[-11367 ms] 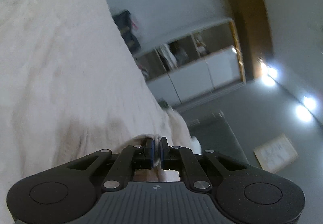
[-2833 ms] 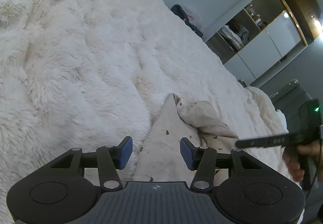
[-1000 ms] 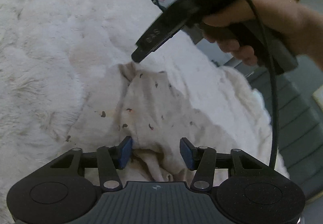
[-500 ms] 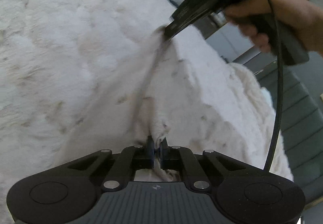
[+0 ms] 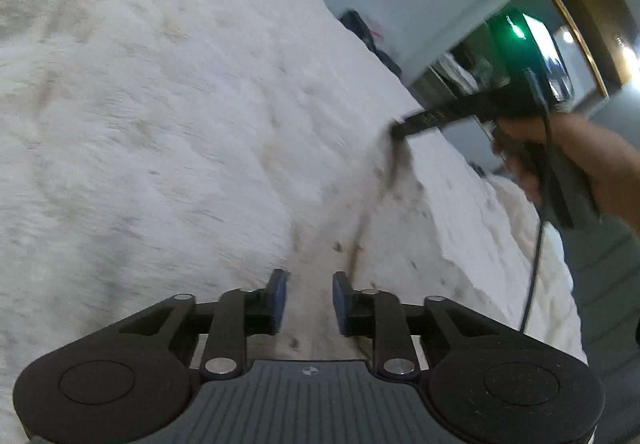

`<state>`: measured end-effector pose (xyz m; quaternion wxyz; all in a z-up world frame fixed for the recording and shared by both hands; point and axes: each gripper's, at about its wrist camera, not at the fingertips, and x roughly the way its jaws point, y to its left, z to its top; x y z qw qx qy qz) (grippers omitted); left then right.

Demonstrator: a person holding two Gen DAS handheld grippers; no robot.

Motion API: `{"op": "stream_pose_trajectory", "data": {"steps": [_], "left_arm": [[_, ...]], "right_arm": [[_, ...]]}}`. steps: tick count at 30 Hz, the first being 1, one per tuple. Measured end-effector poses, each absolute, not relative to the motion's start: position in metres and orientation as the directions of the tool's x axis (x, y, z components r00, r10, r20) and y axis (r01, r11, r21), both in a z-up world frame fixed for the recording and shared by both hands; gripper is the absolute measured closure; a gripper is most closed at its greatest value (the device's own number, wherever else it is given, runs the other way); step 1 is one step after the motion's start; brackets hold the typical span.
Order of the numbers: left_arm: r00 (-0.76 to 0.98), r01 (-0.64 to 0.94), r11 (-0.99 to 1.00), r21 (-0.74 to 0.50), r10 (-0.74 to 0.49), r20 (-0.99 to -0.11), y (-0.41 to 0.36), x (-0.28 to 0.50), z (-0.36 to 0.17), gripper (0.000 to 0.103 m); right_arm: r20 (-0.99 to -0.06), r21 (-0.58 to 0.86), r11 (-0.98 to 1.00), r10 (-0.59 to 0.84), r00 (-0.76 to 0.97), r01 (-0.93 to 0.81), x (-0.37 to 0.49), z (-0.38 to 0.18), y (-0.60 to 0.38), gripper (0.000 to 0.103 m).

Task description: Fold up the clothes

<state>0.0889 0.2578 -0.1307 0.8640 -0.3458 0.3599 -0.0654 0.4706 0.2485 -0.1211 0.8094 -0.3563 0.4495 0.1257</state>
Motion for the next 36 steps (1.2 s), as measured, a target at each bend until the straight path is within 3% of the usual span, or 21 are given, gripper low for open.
{"op": "stream_pose_trajectory", "data": {"steps": [6, 9, 11, 14, 16, 19, 23, 29, 30, 31, 32, 33, 36], "left_arm": [[0.712, -0.175, 0.814, -0.553, -0.283, -0.643, 0.254, 0.094, -0.131, 0.051], [0.688, -0.192, 0.792, -0.579, -0.313, -0.655, 0.256, 0.097, -0.139, 0.039], [0.676, -0.186, 0.788, -0.587, -0.332, -0.658, 0.255, 0.1, -0.141, 0.039], [0.678, -0.154, 0.801, -0.578, -0.34, -0.652, 0.246, 0.108, -0.142, 0.052], [0.674, -0.121, 0.792, -0.599, -0.377, -0.635, 0.242, 0.112, -0.142, 0.074], [0.669, -0.056, 0.79, -0.611, -0.425, -0.61, 0.234, 0.112, -0.139, 0.1], [0.699, 0.064, 0.825, -0.562, -0.438, -0.565, 0.219, 0.103, -0.12, 0.1], [0.705, 0.083, 0.825, -0.558, -0.444, -0.552, 0.217, 0.11, -0.113, 0.1], [0.705, 0.08, 0.821, -0.566, -0.448, -0.55, 0.219, 0.111, -0.113, 0.1], [0.705, 0.077, 0.817, -0.571, -0.45, -0.548, 0.22, 0.113, -0.113, 0.1], [0.705, 0.074, 0.815, -0.575, -0.451, -0.547, 0.221, 0.115, -0.112, 0.1], [0.706, 0.073, 0.809, -0.583, -0.454, -0.543, 0.223, 0.116, -0.111, 0.1], [0.71, 0.086, 0.791, -0.606, -0.475, -0.52, 0.229, 0.109, -0.109, 0.1]], "right_arm": [[-0.896, -0.304, 0.78, -0.039, 0.442, -0.547, 0.491, -0.106, 0.26, 0.036], [-0.907, -0.27, 0.797, -0.024, 0.419, -0.54, 0.493, -0.1, 0.267, 0.035], [-0.931, -0.245, 0.795, -0.034, 0.362, -0.555, 0.49, -0.109, 0.269, 0.036], [-0.949, -0.205, 0.837, -0.044, 0.311, -0.507, 0.491, -0.128, 0.266, 0.04], [-0.964, -0.122, 0.904, -0.009, 0.268, -0.41, 0.498, -0.143, 0.258, 0.042], [-0.966, -0.094, 0.953, -0.018, 0.256, -0.289, 0.503, -0.161, 0.254, 0.047], [-0.963, -0.14, 0.957, -0.071, 0.262, -0.253, 0.5, -0.173, 0.262, 0.048], [-0.959, -0.224, 0.936, -0.162, 0.232, -0.271, 0.493, -0.188, 0.278, 0.049], [-0.958, -0.236, 0.932, -0.176, 0.227, -0.274, 0.492, -0.19, 0.279, 0.053], [-0.957, -0.245, 0.93, -0.187, 0.221, -0.274, 0.49, -0.192, 0.28, 0.068], [-0.957, -0.249, 0.931, -0.193, 0.218, -0.268, 0.489, -0.191, 0.279, 0.091], [-0.955, -0.253, 0.932, -0.197, 0.221, -0.261, 0.488, -0.189, 0.279, 0.1], [-0.952, -0.243, 0.936, -0.18, 0.246, -0.254, 0.481, -0.177, 0.275, 0.1]]}}
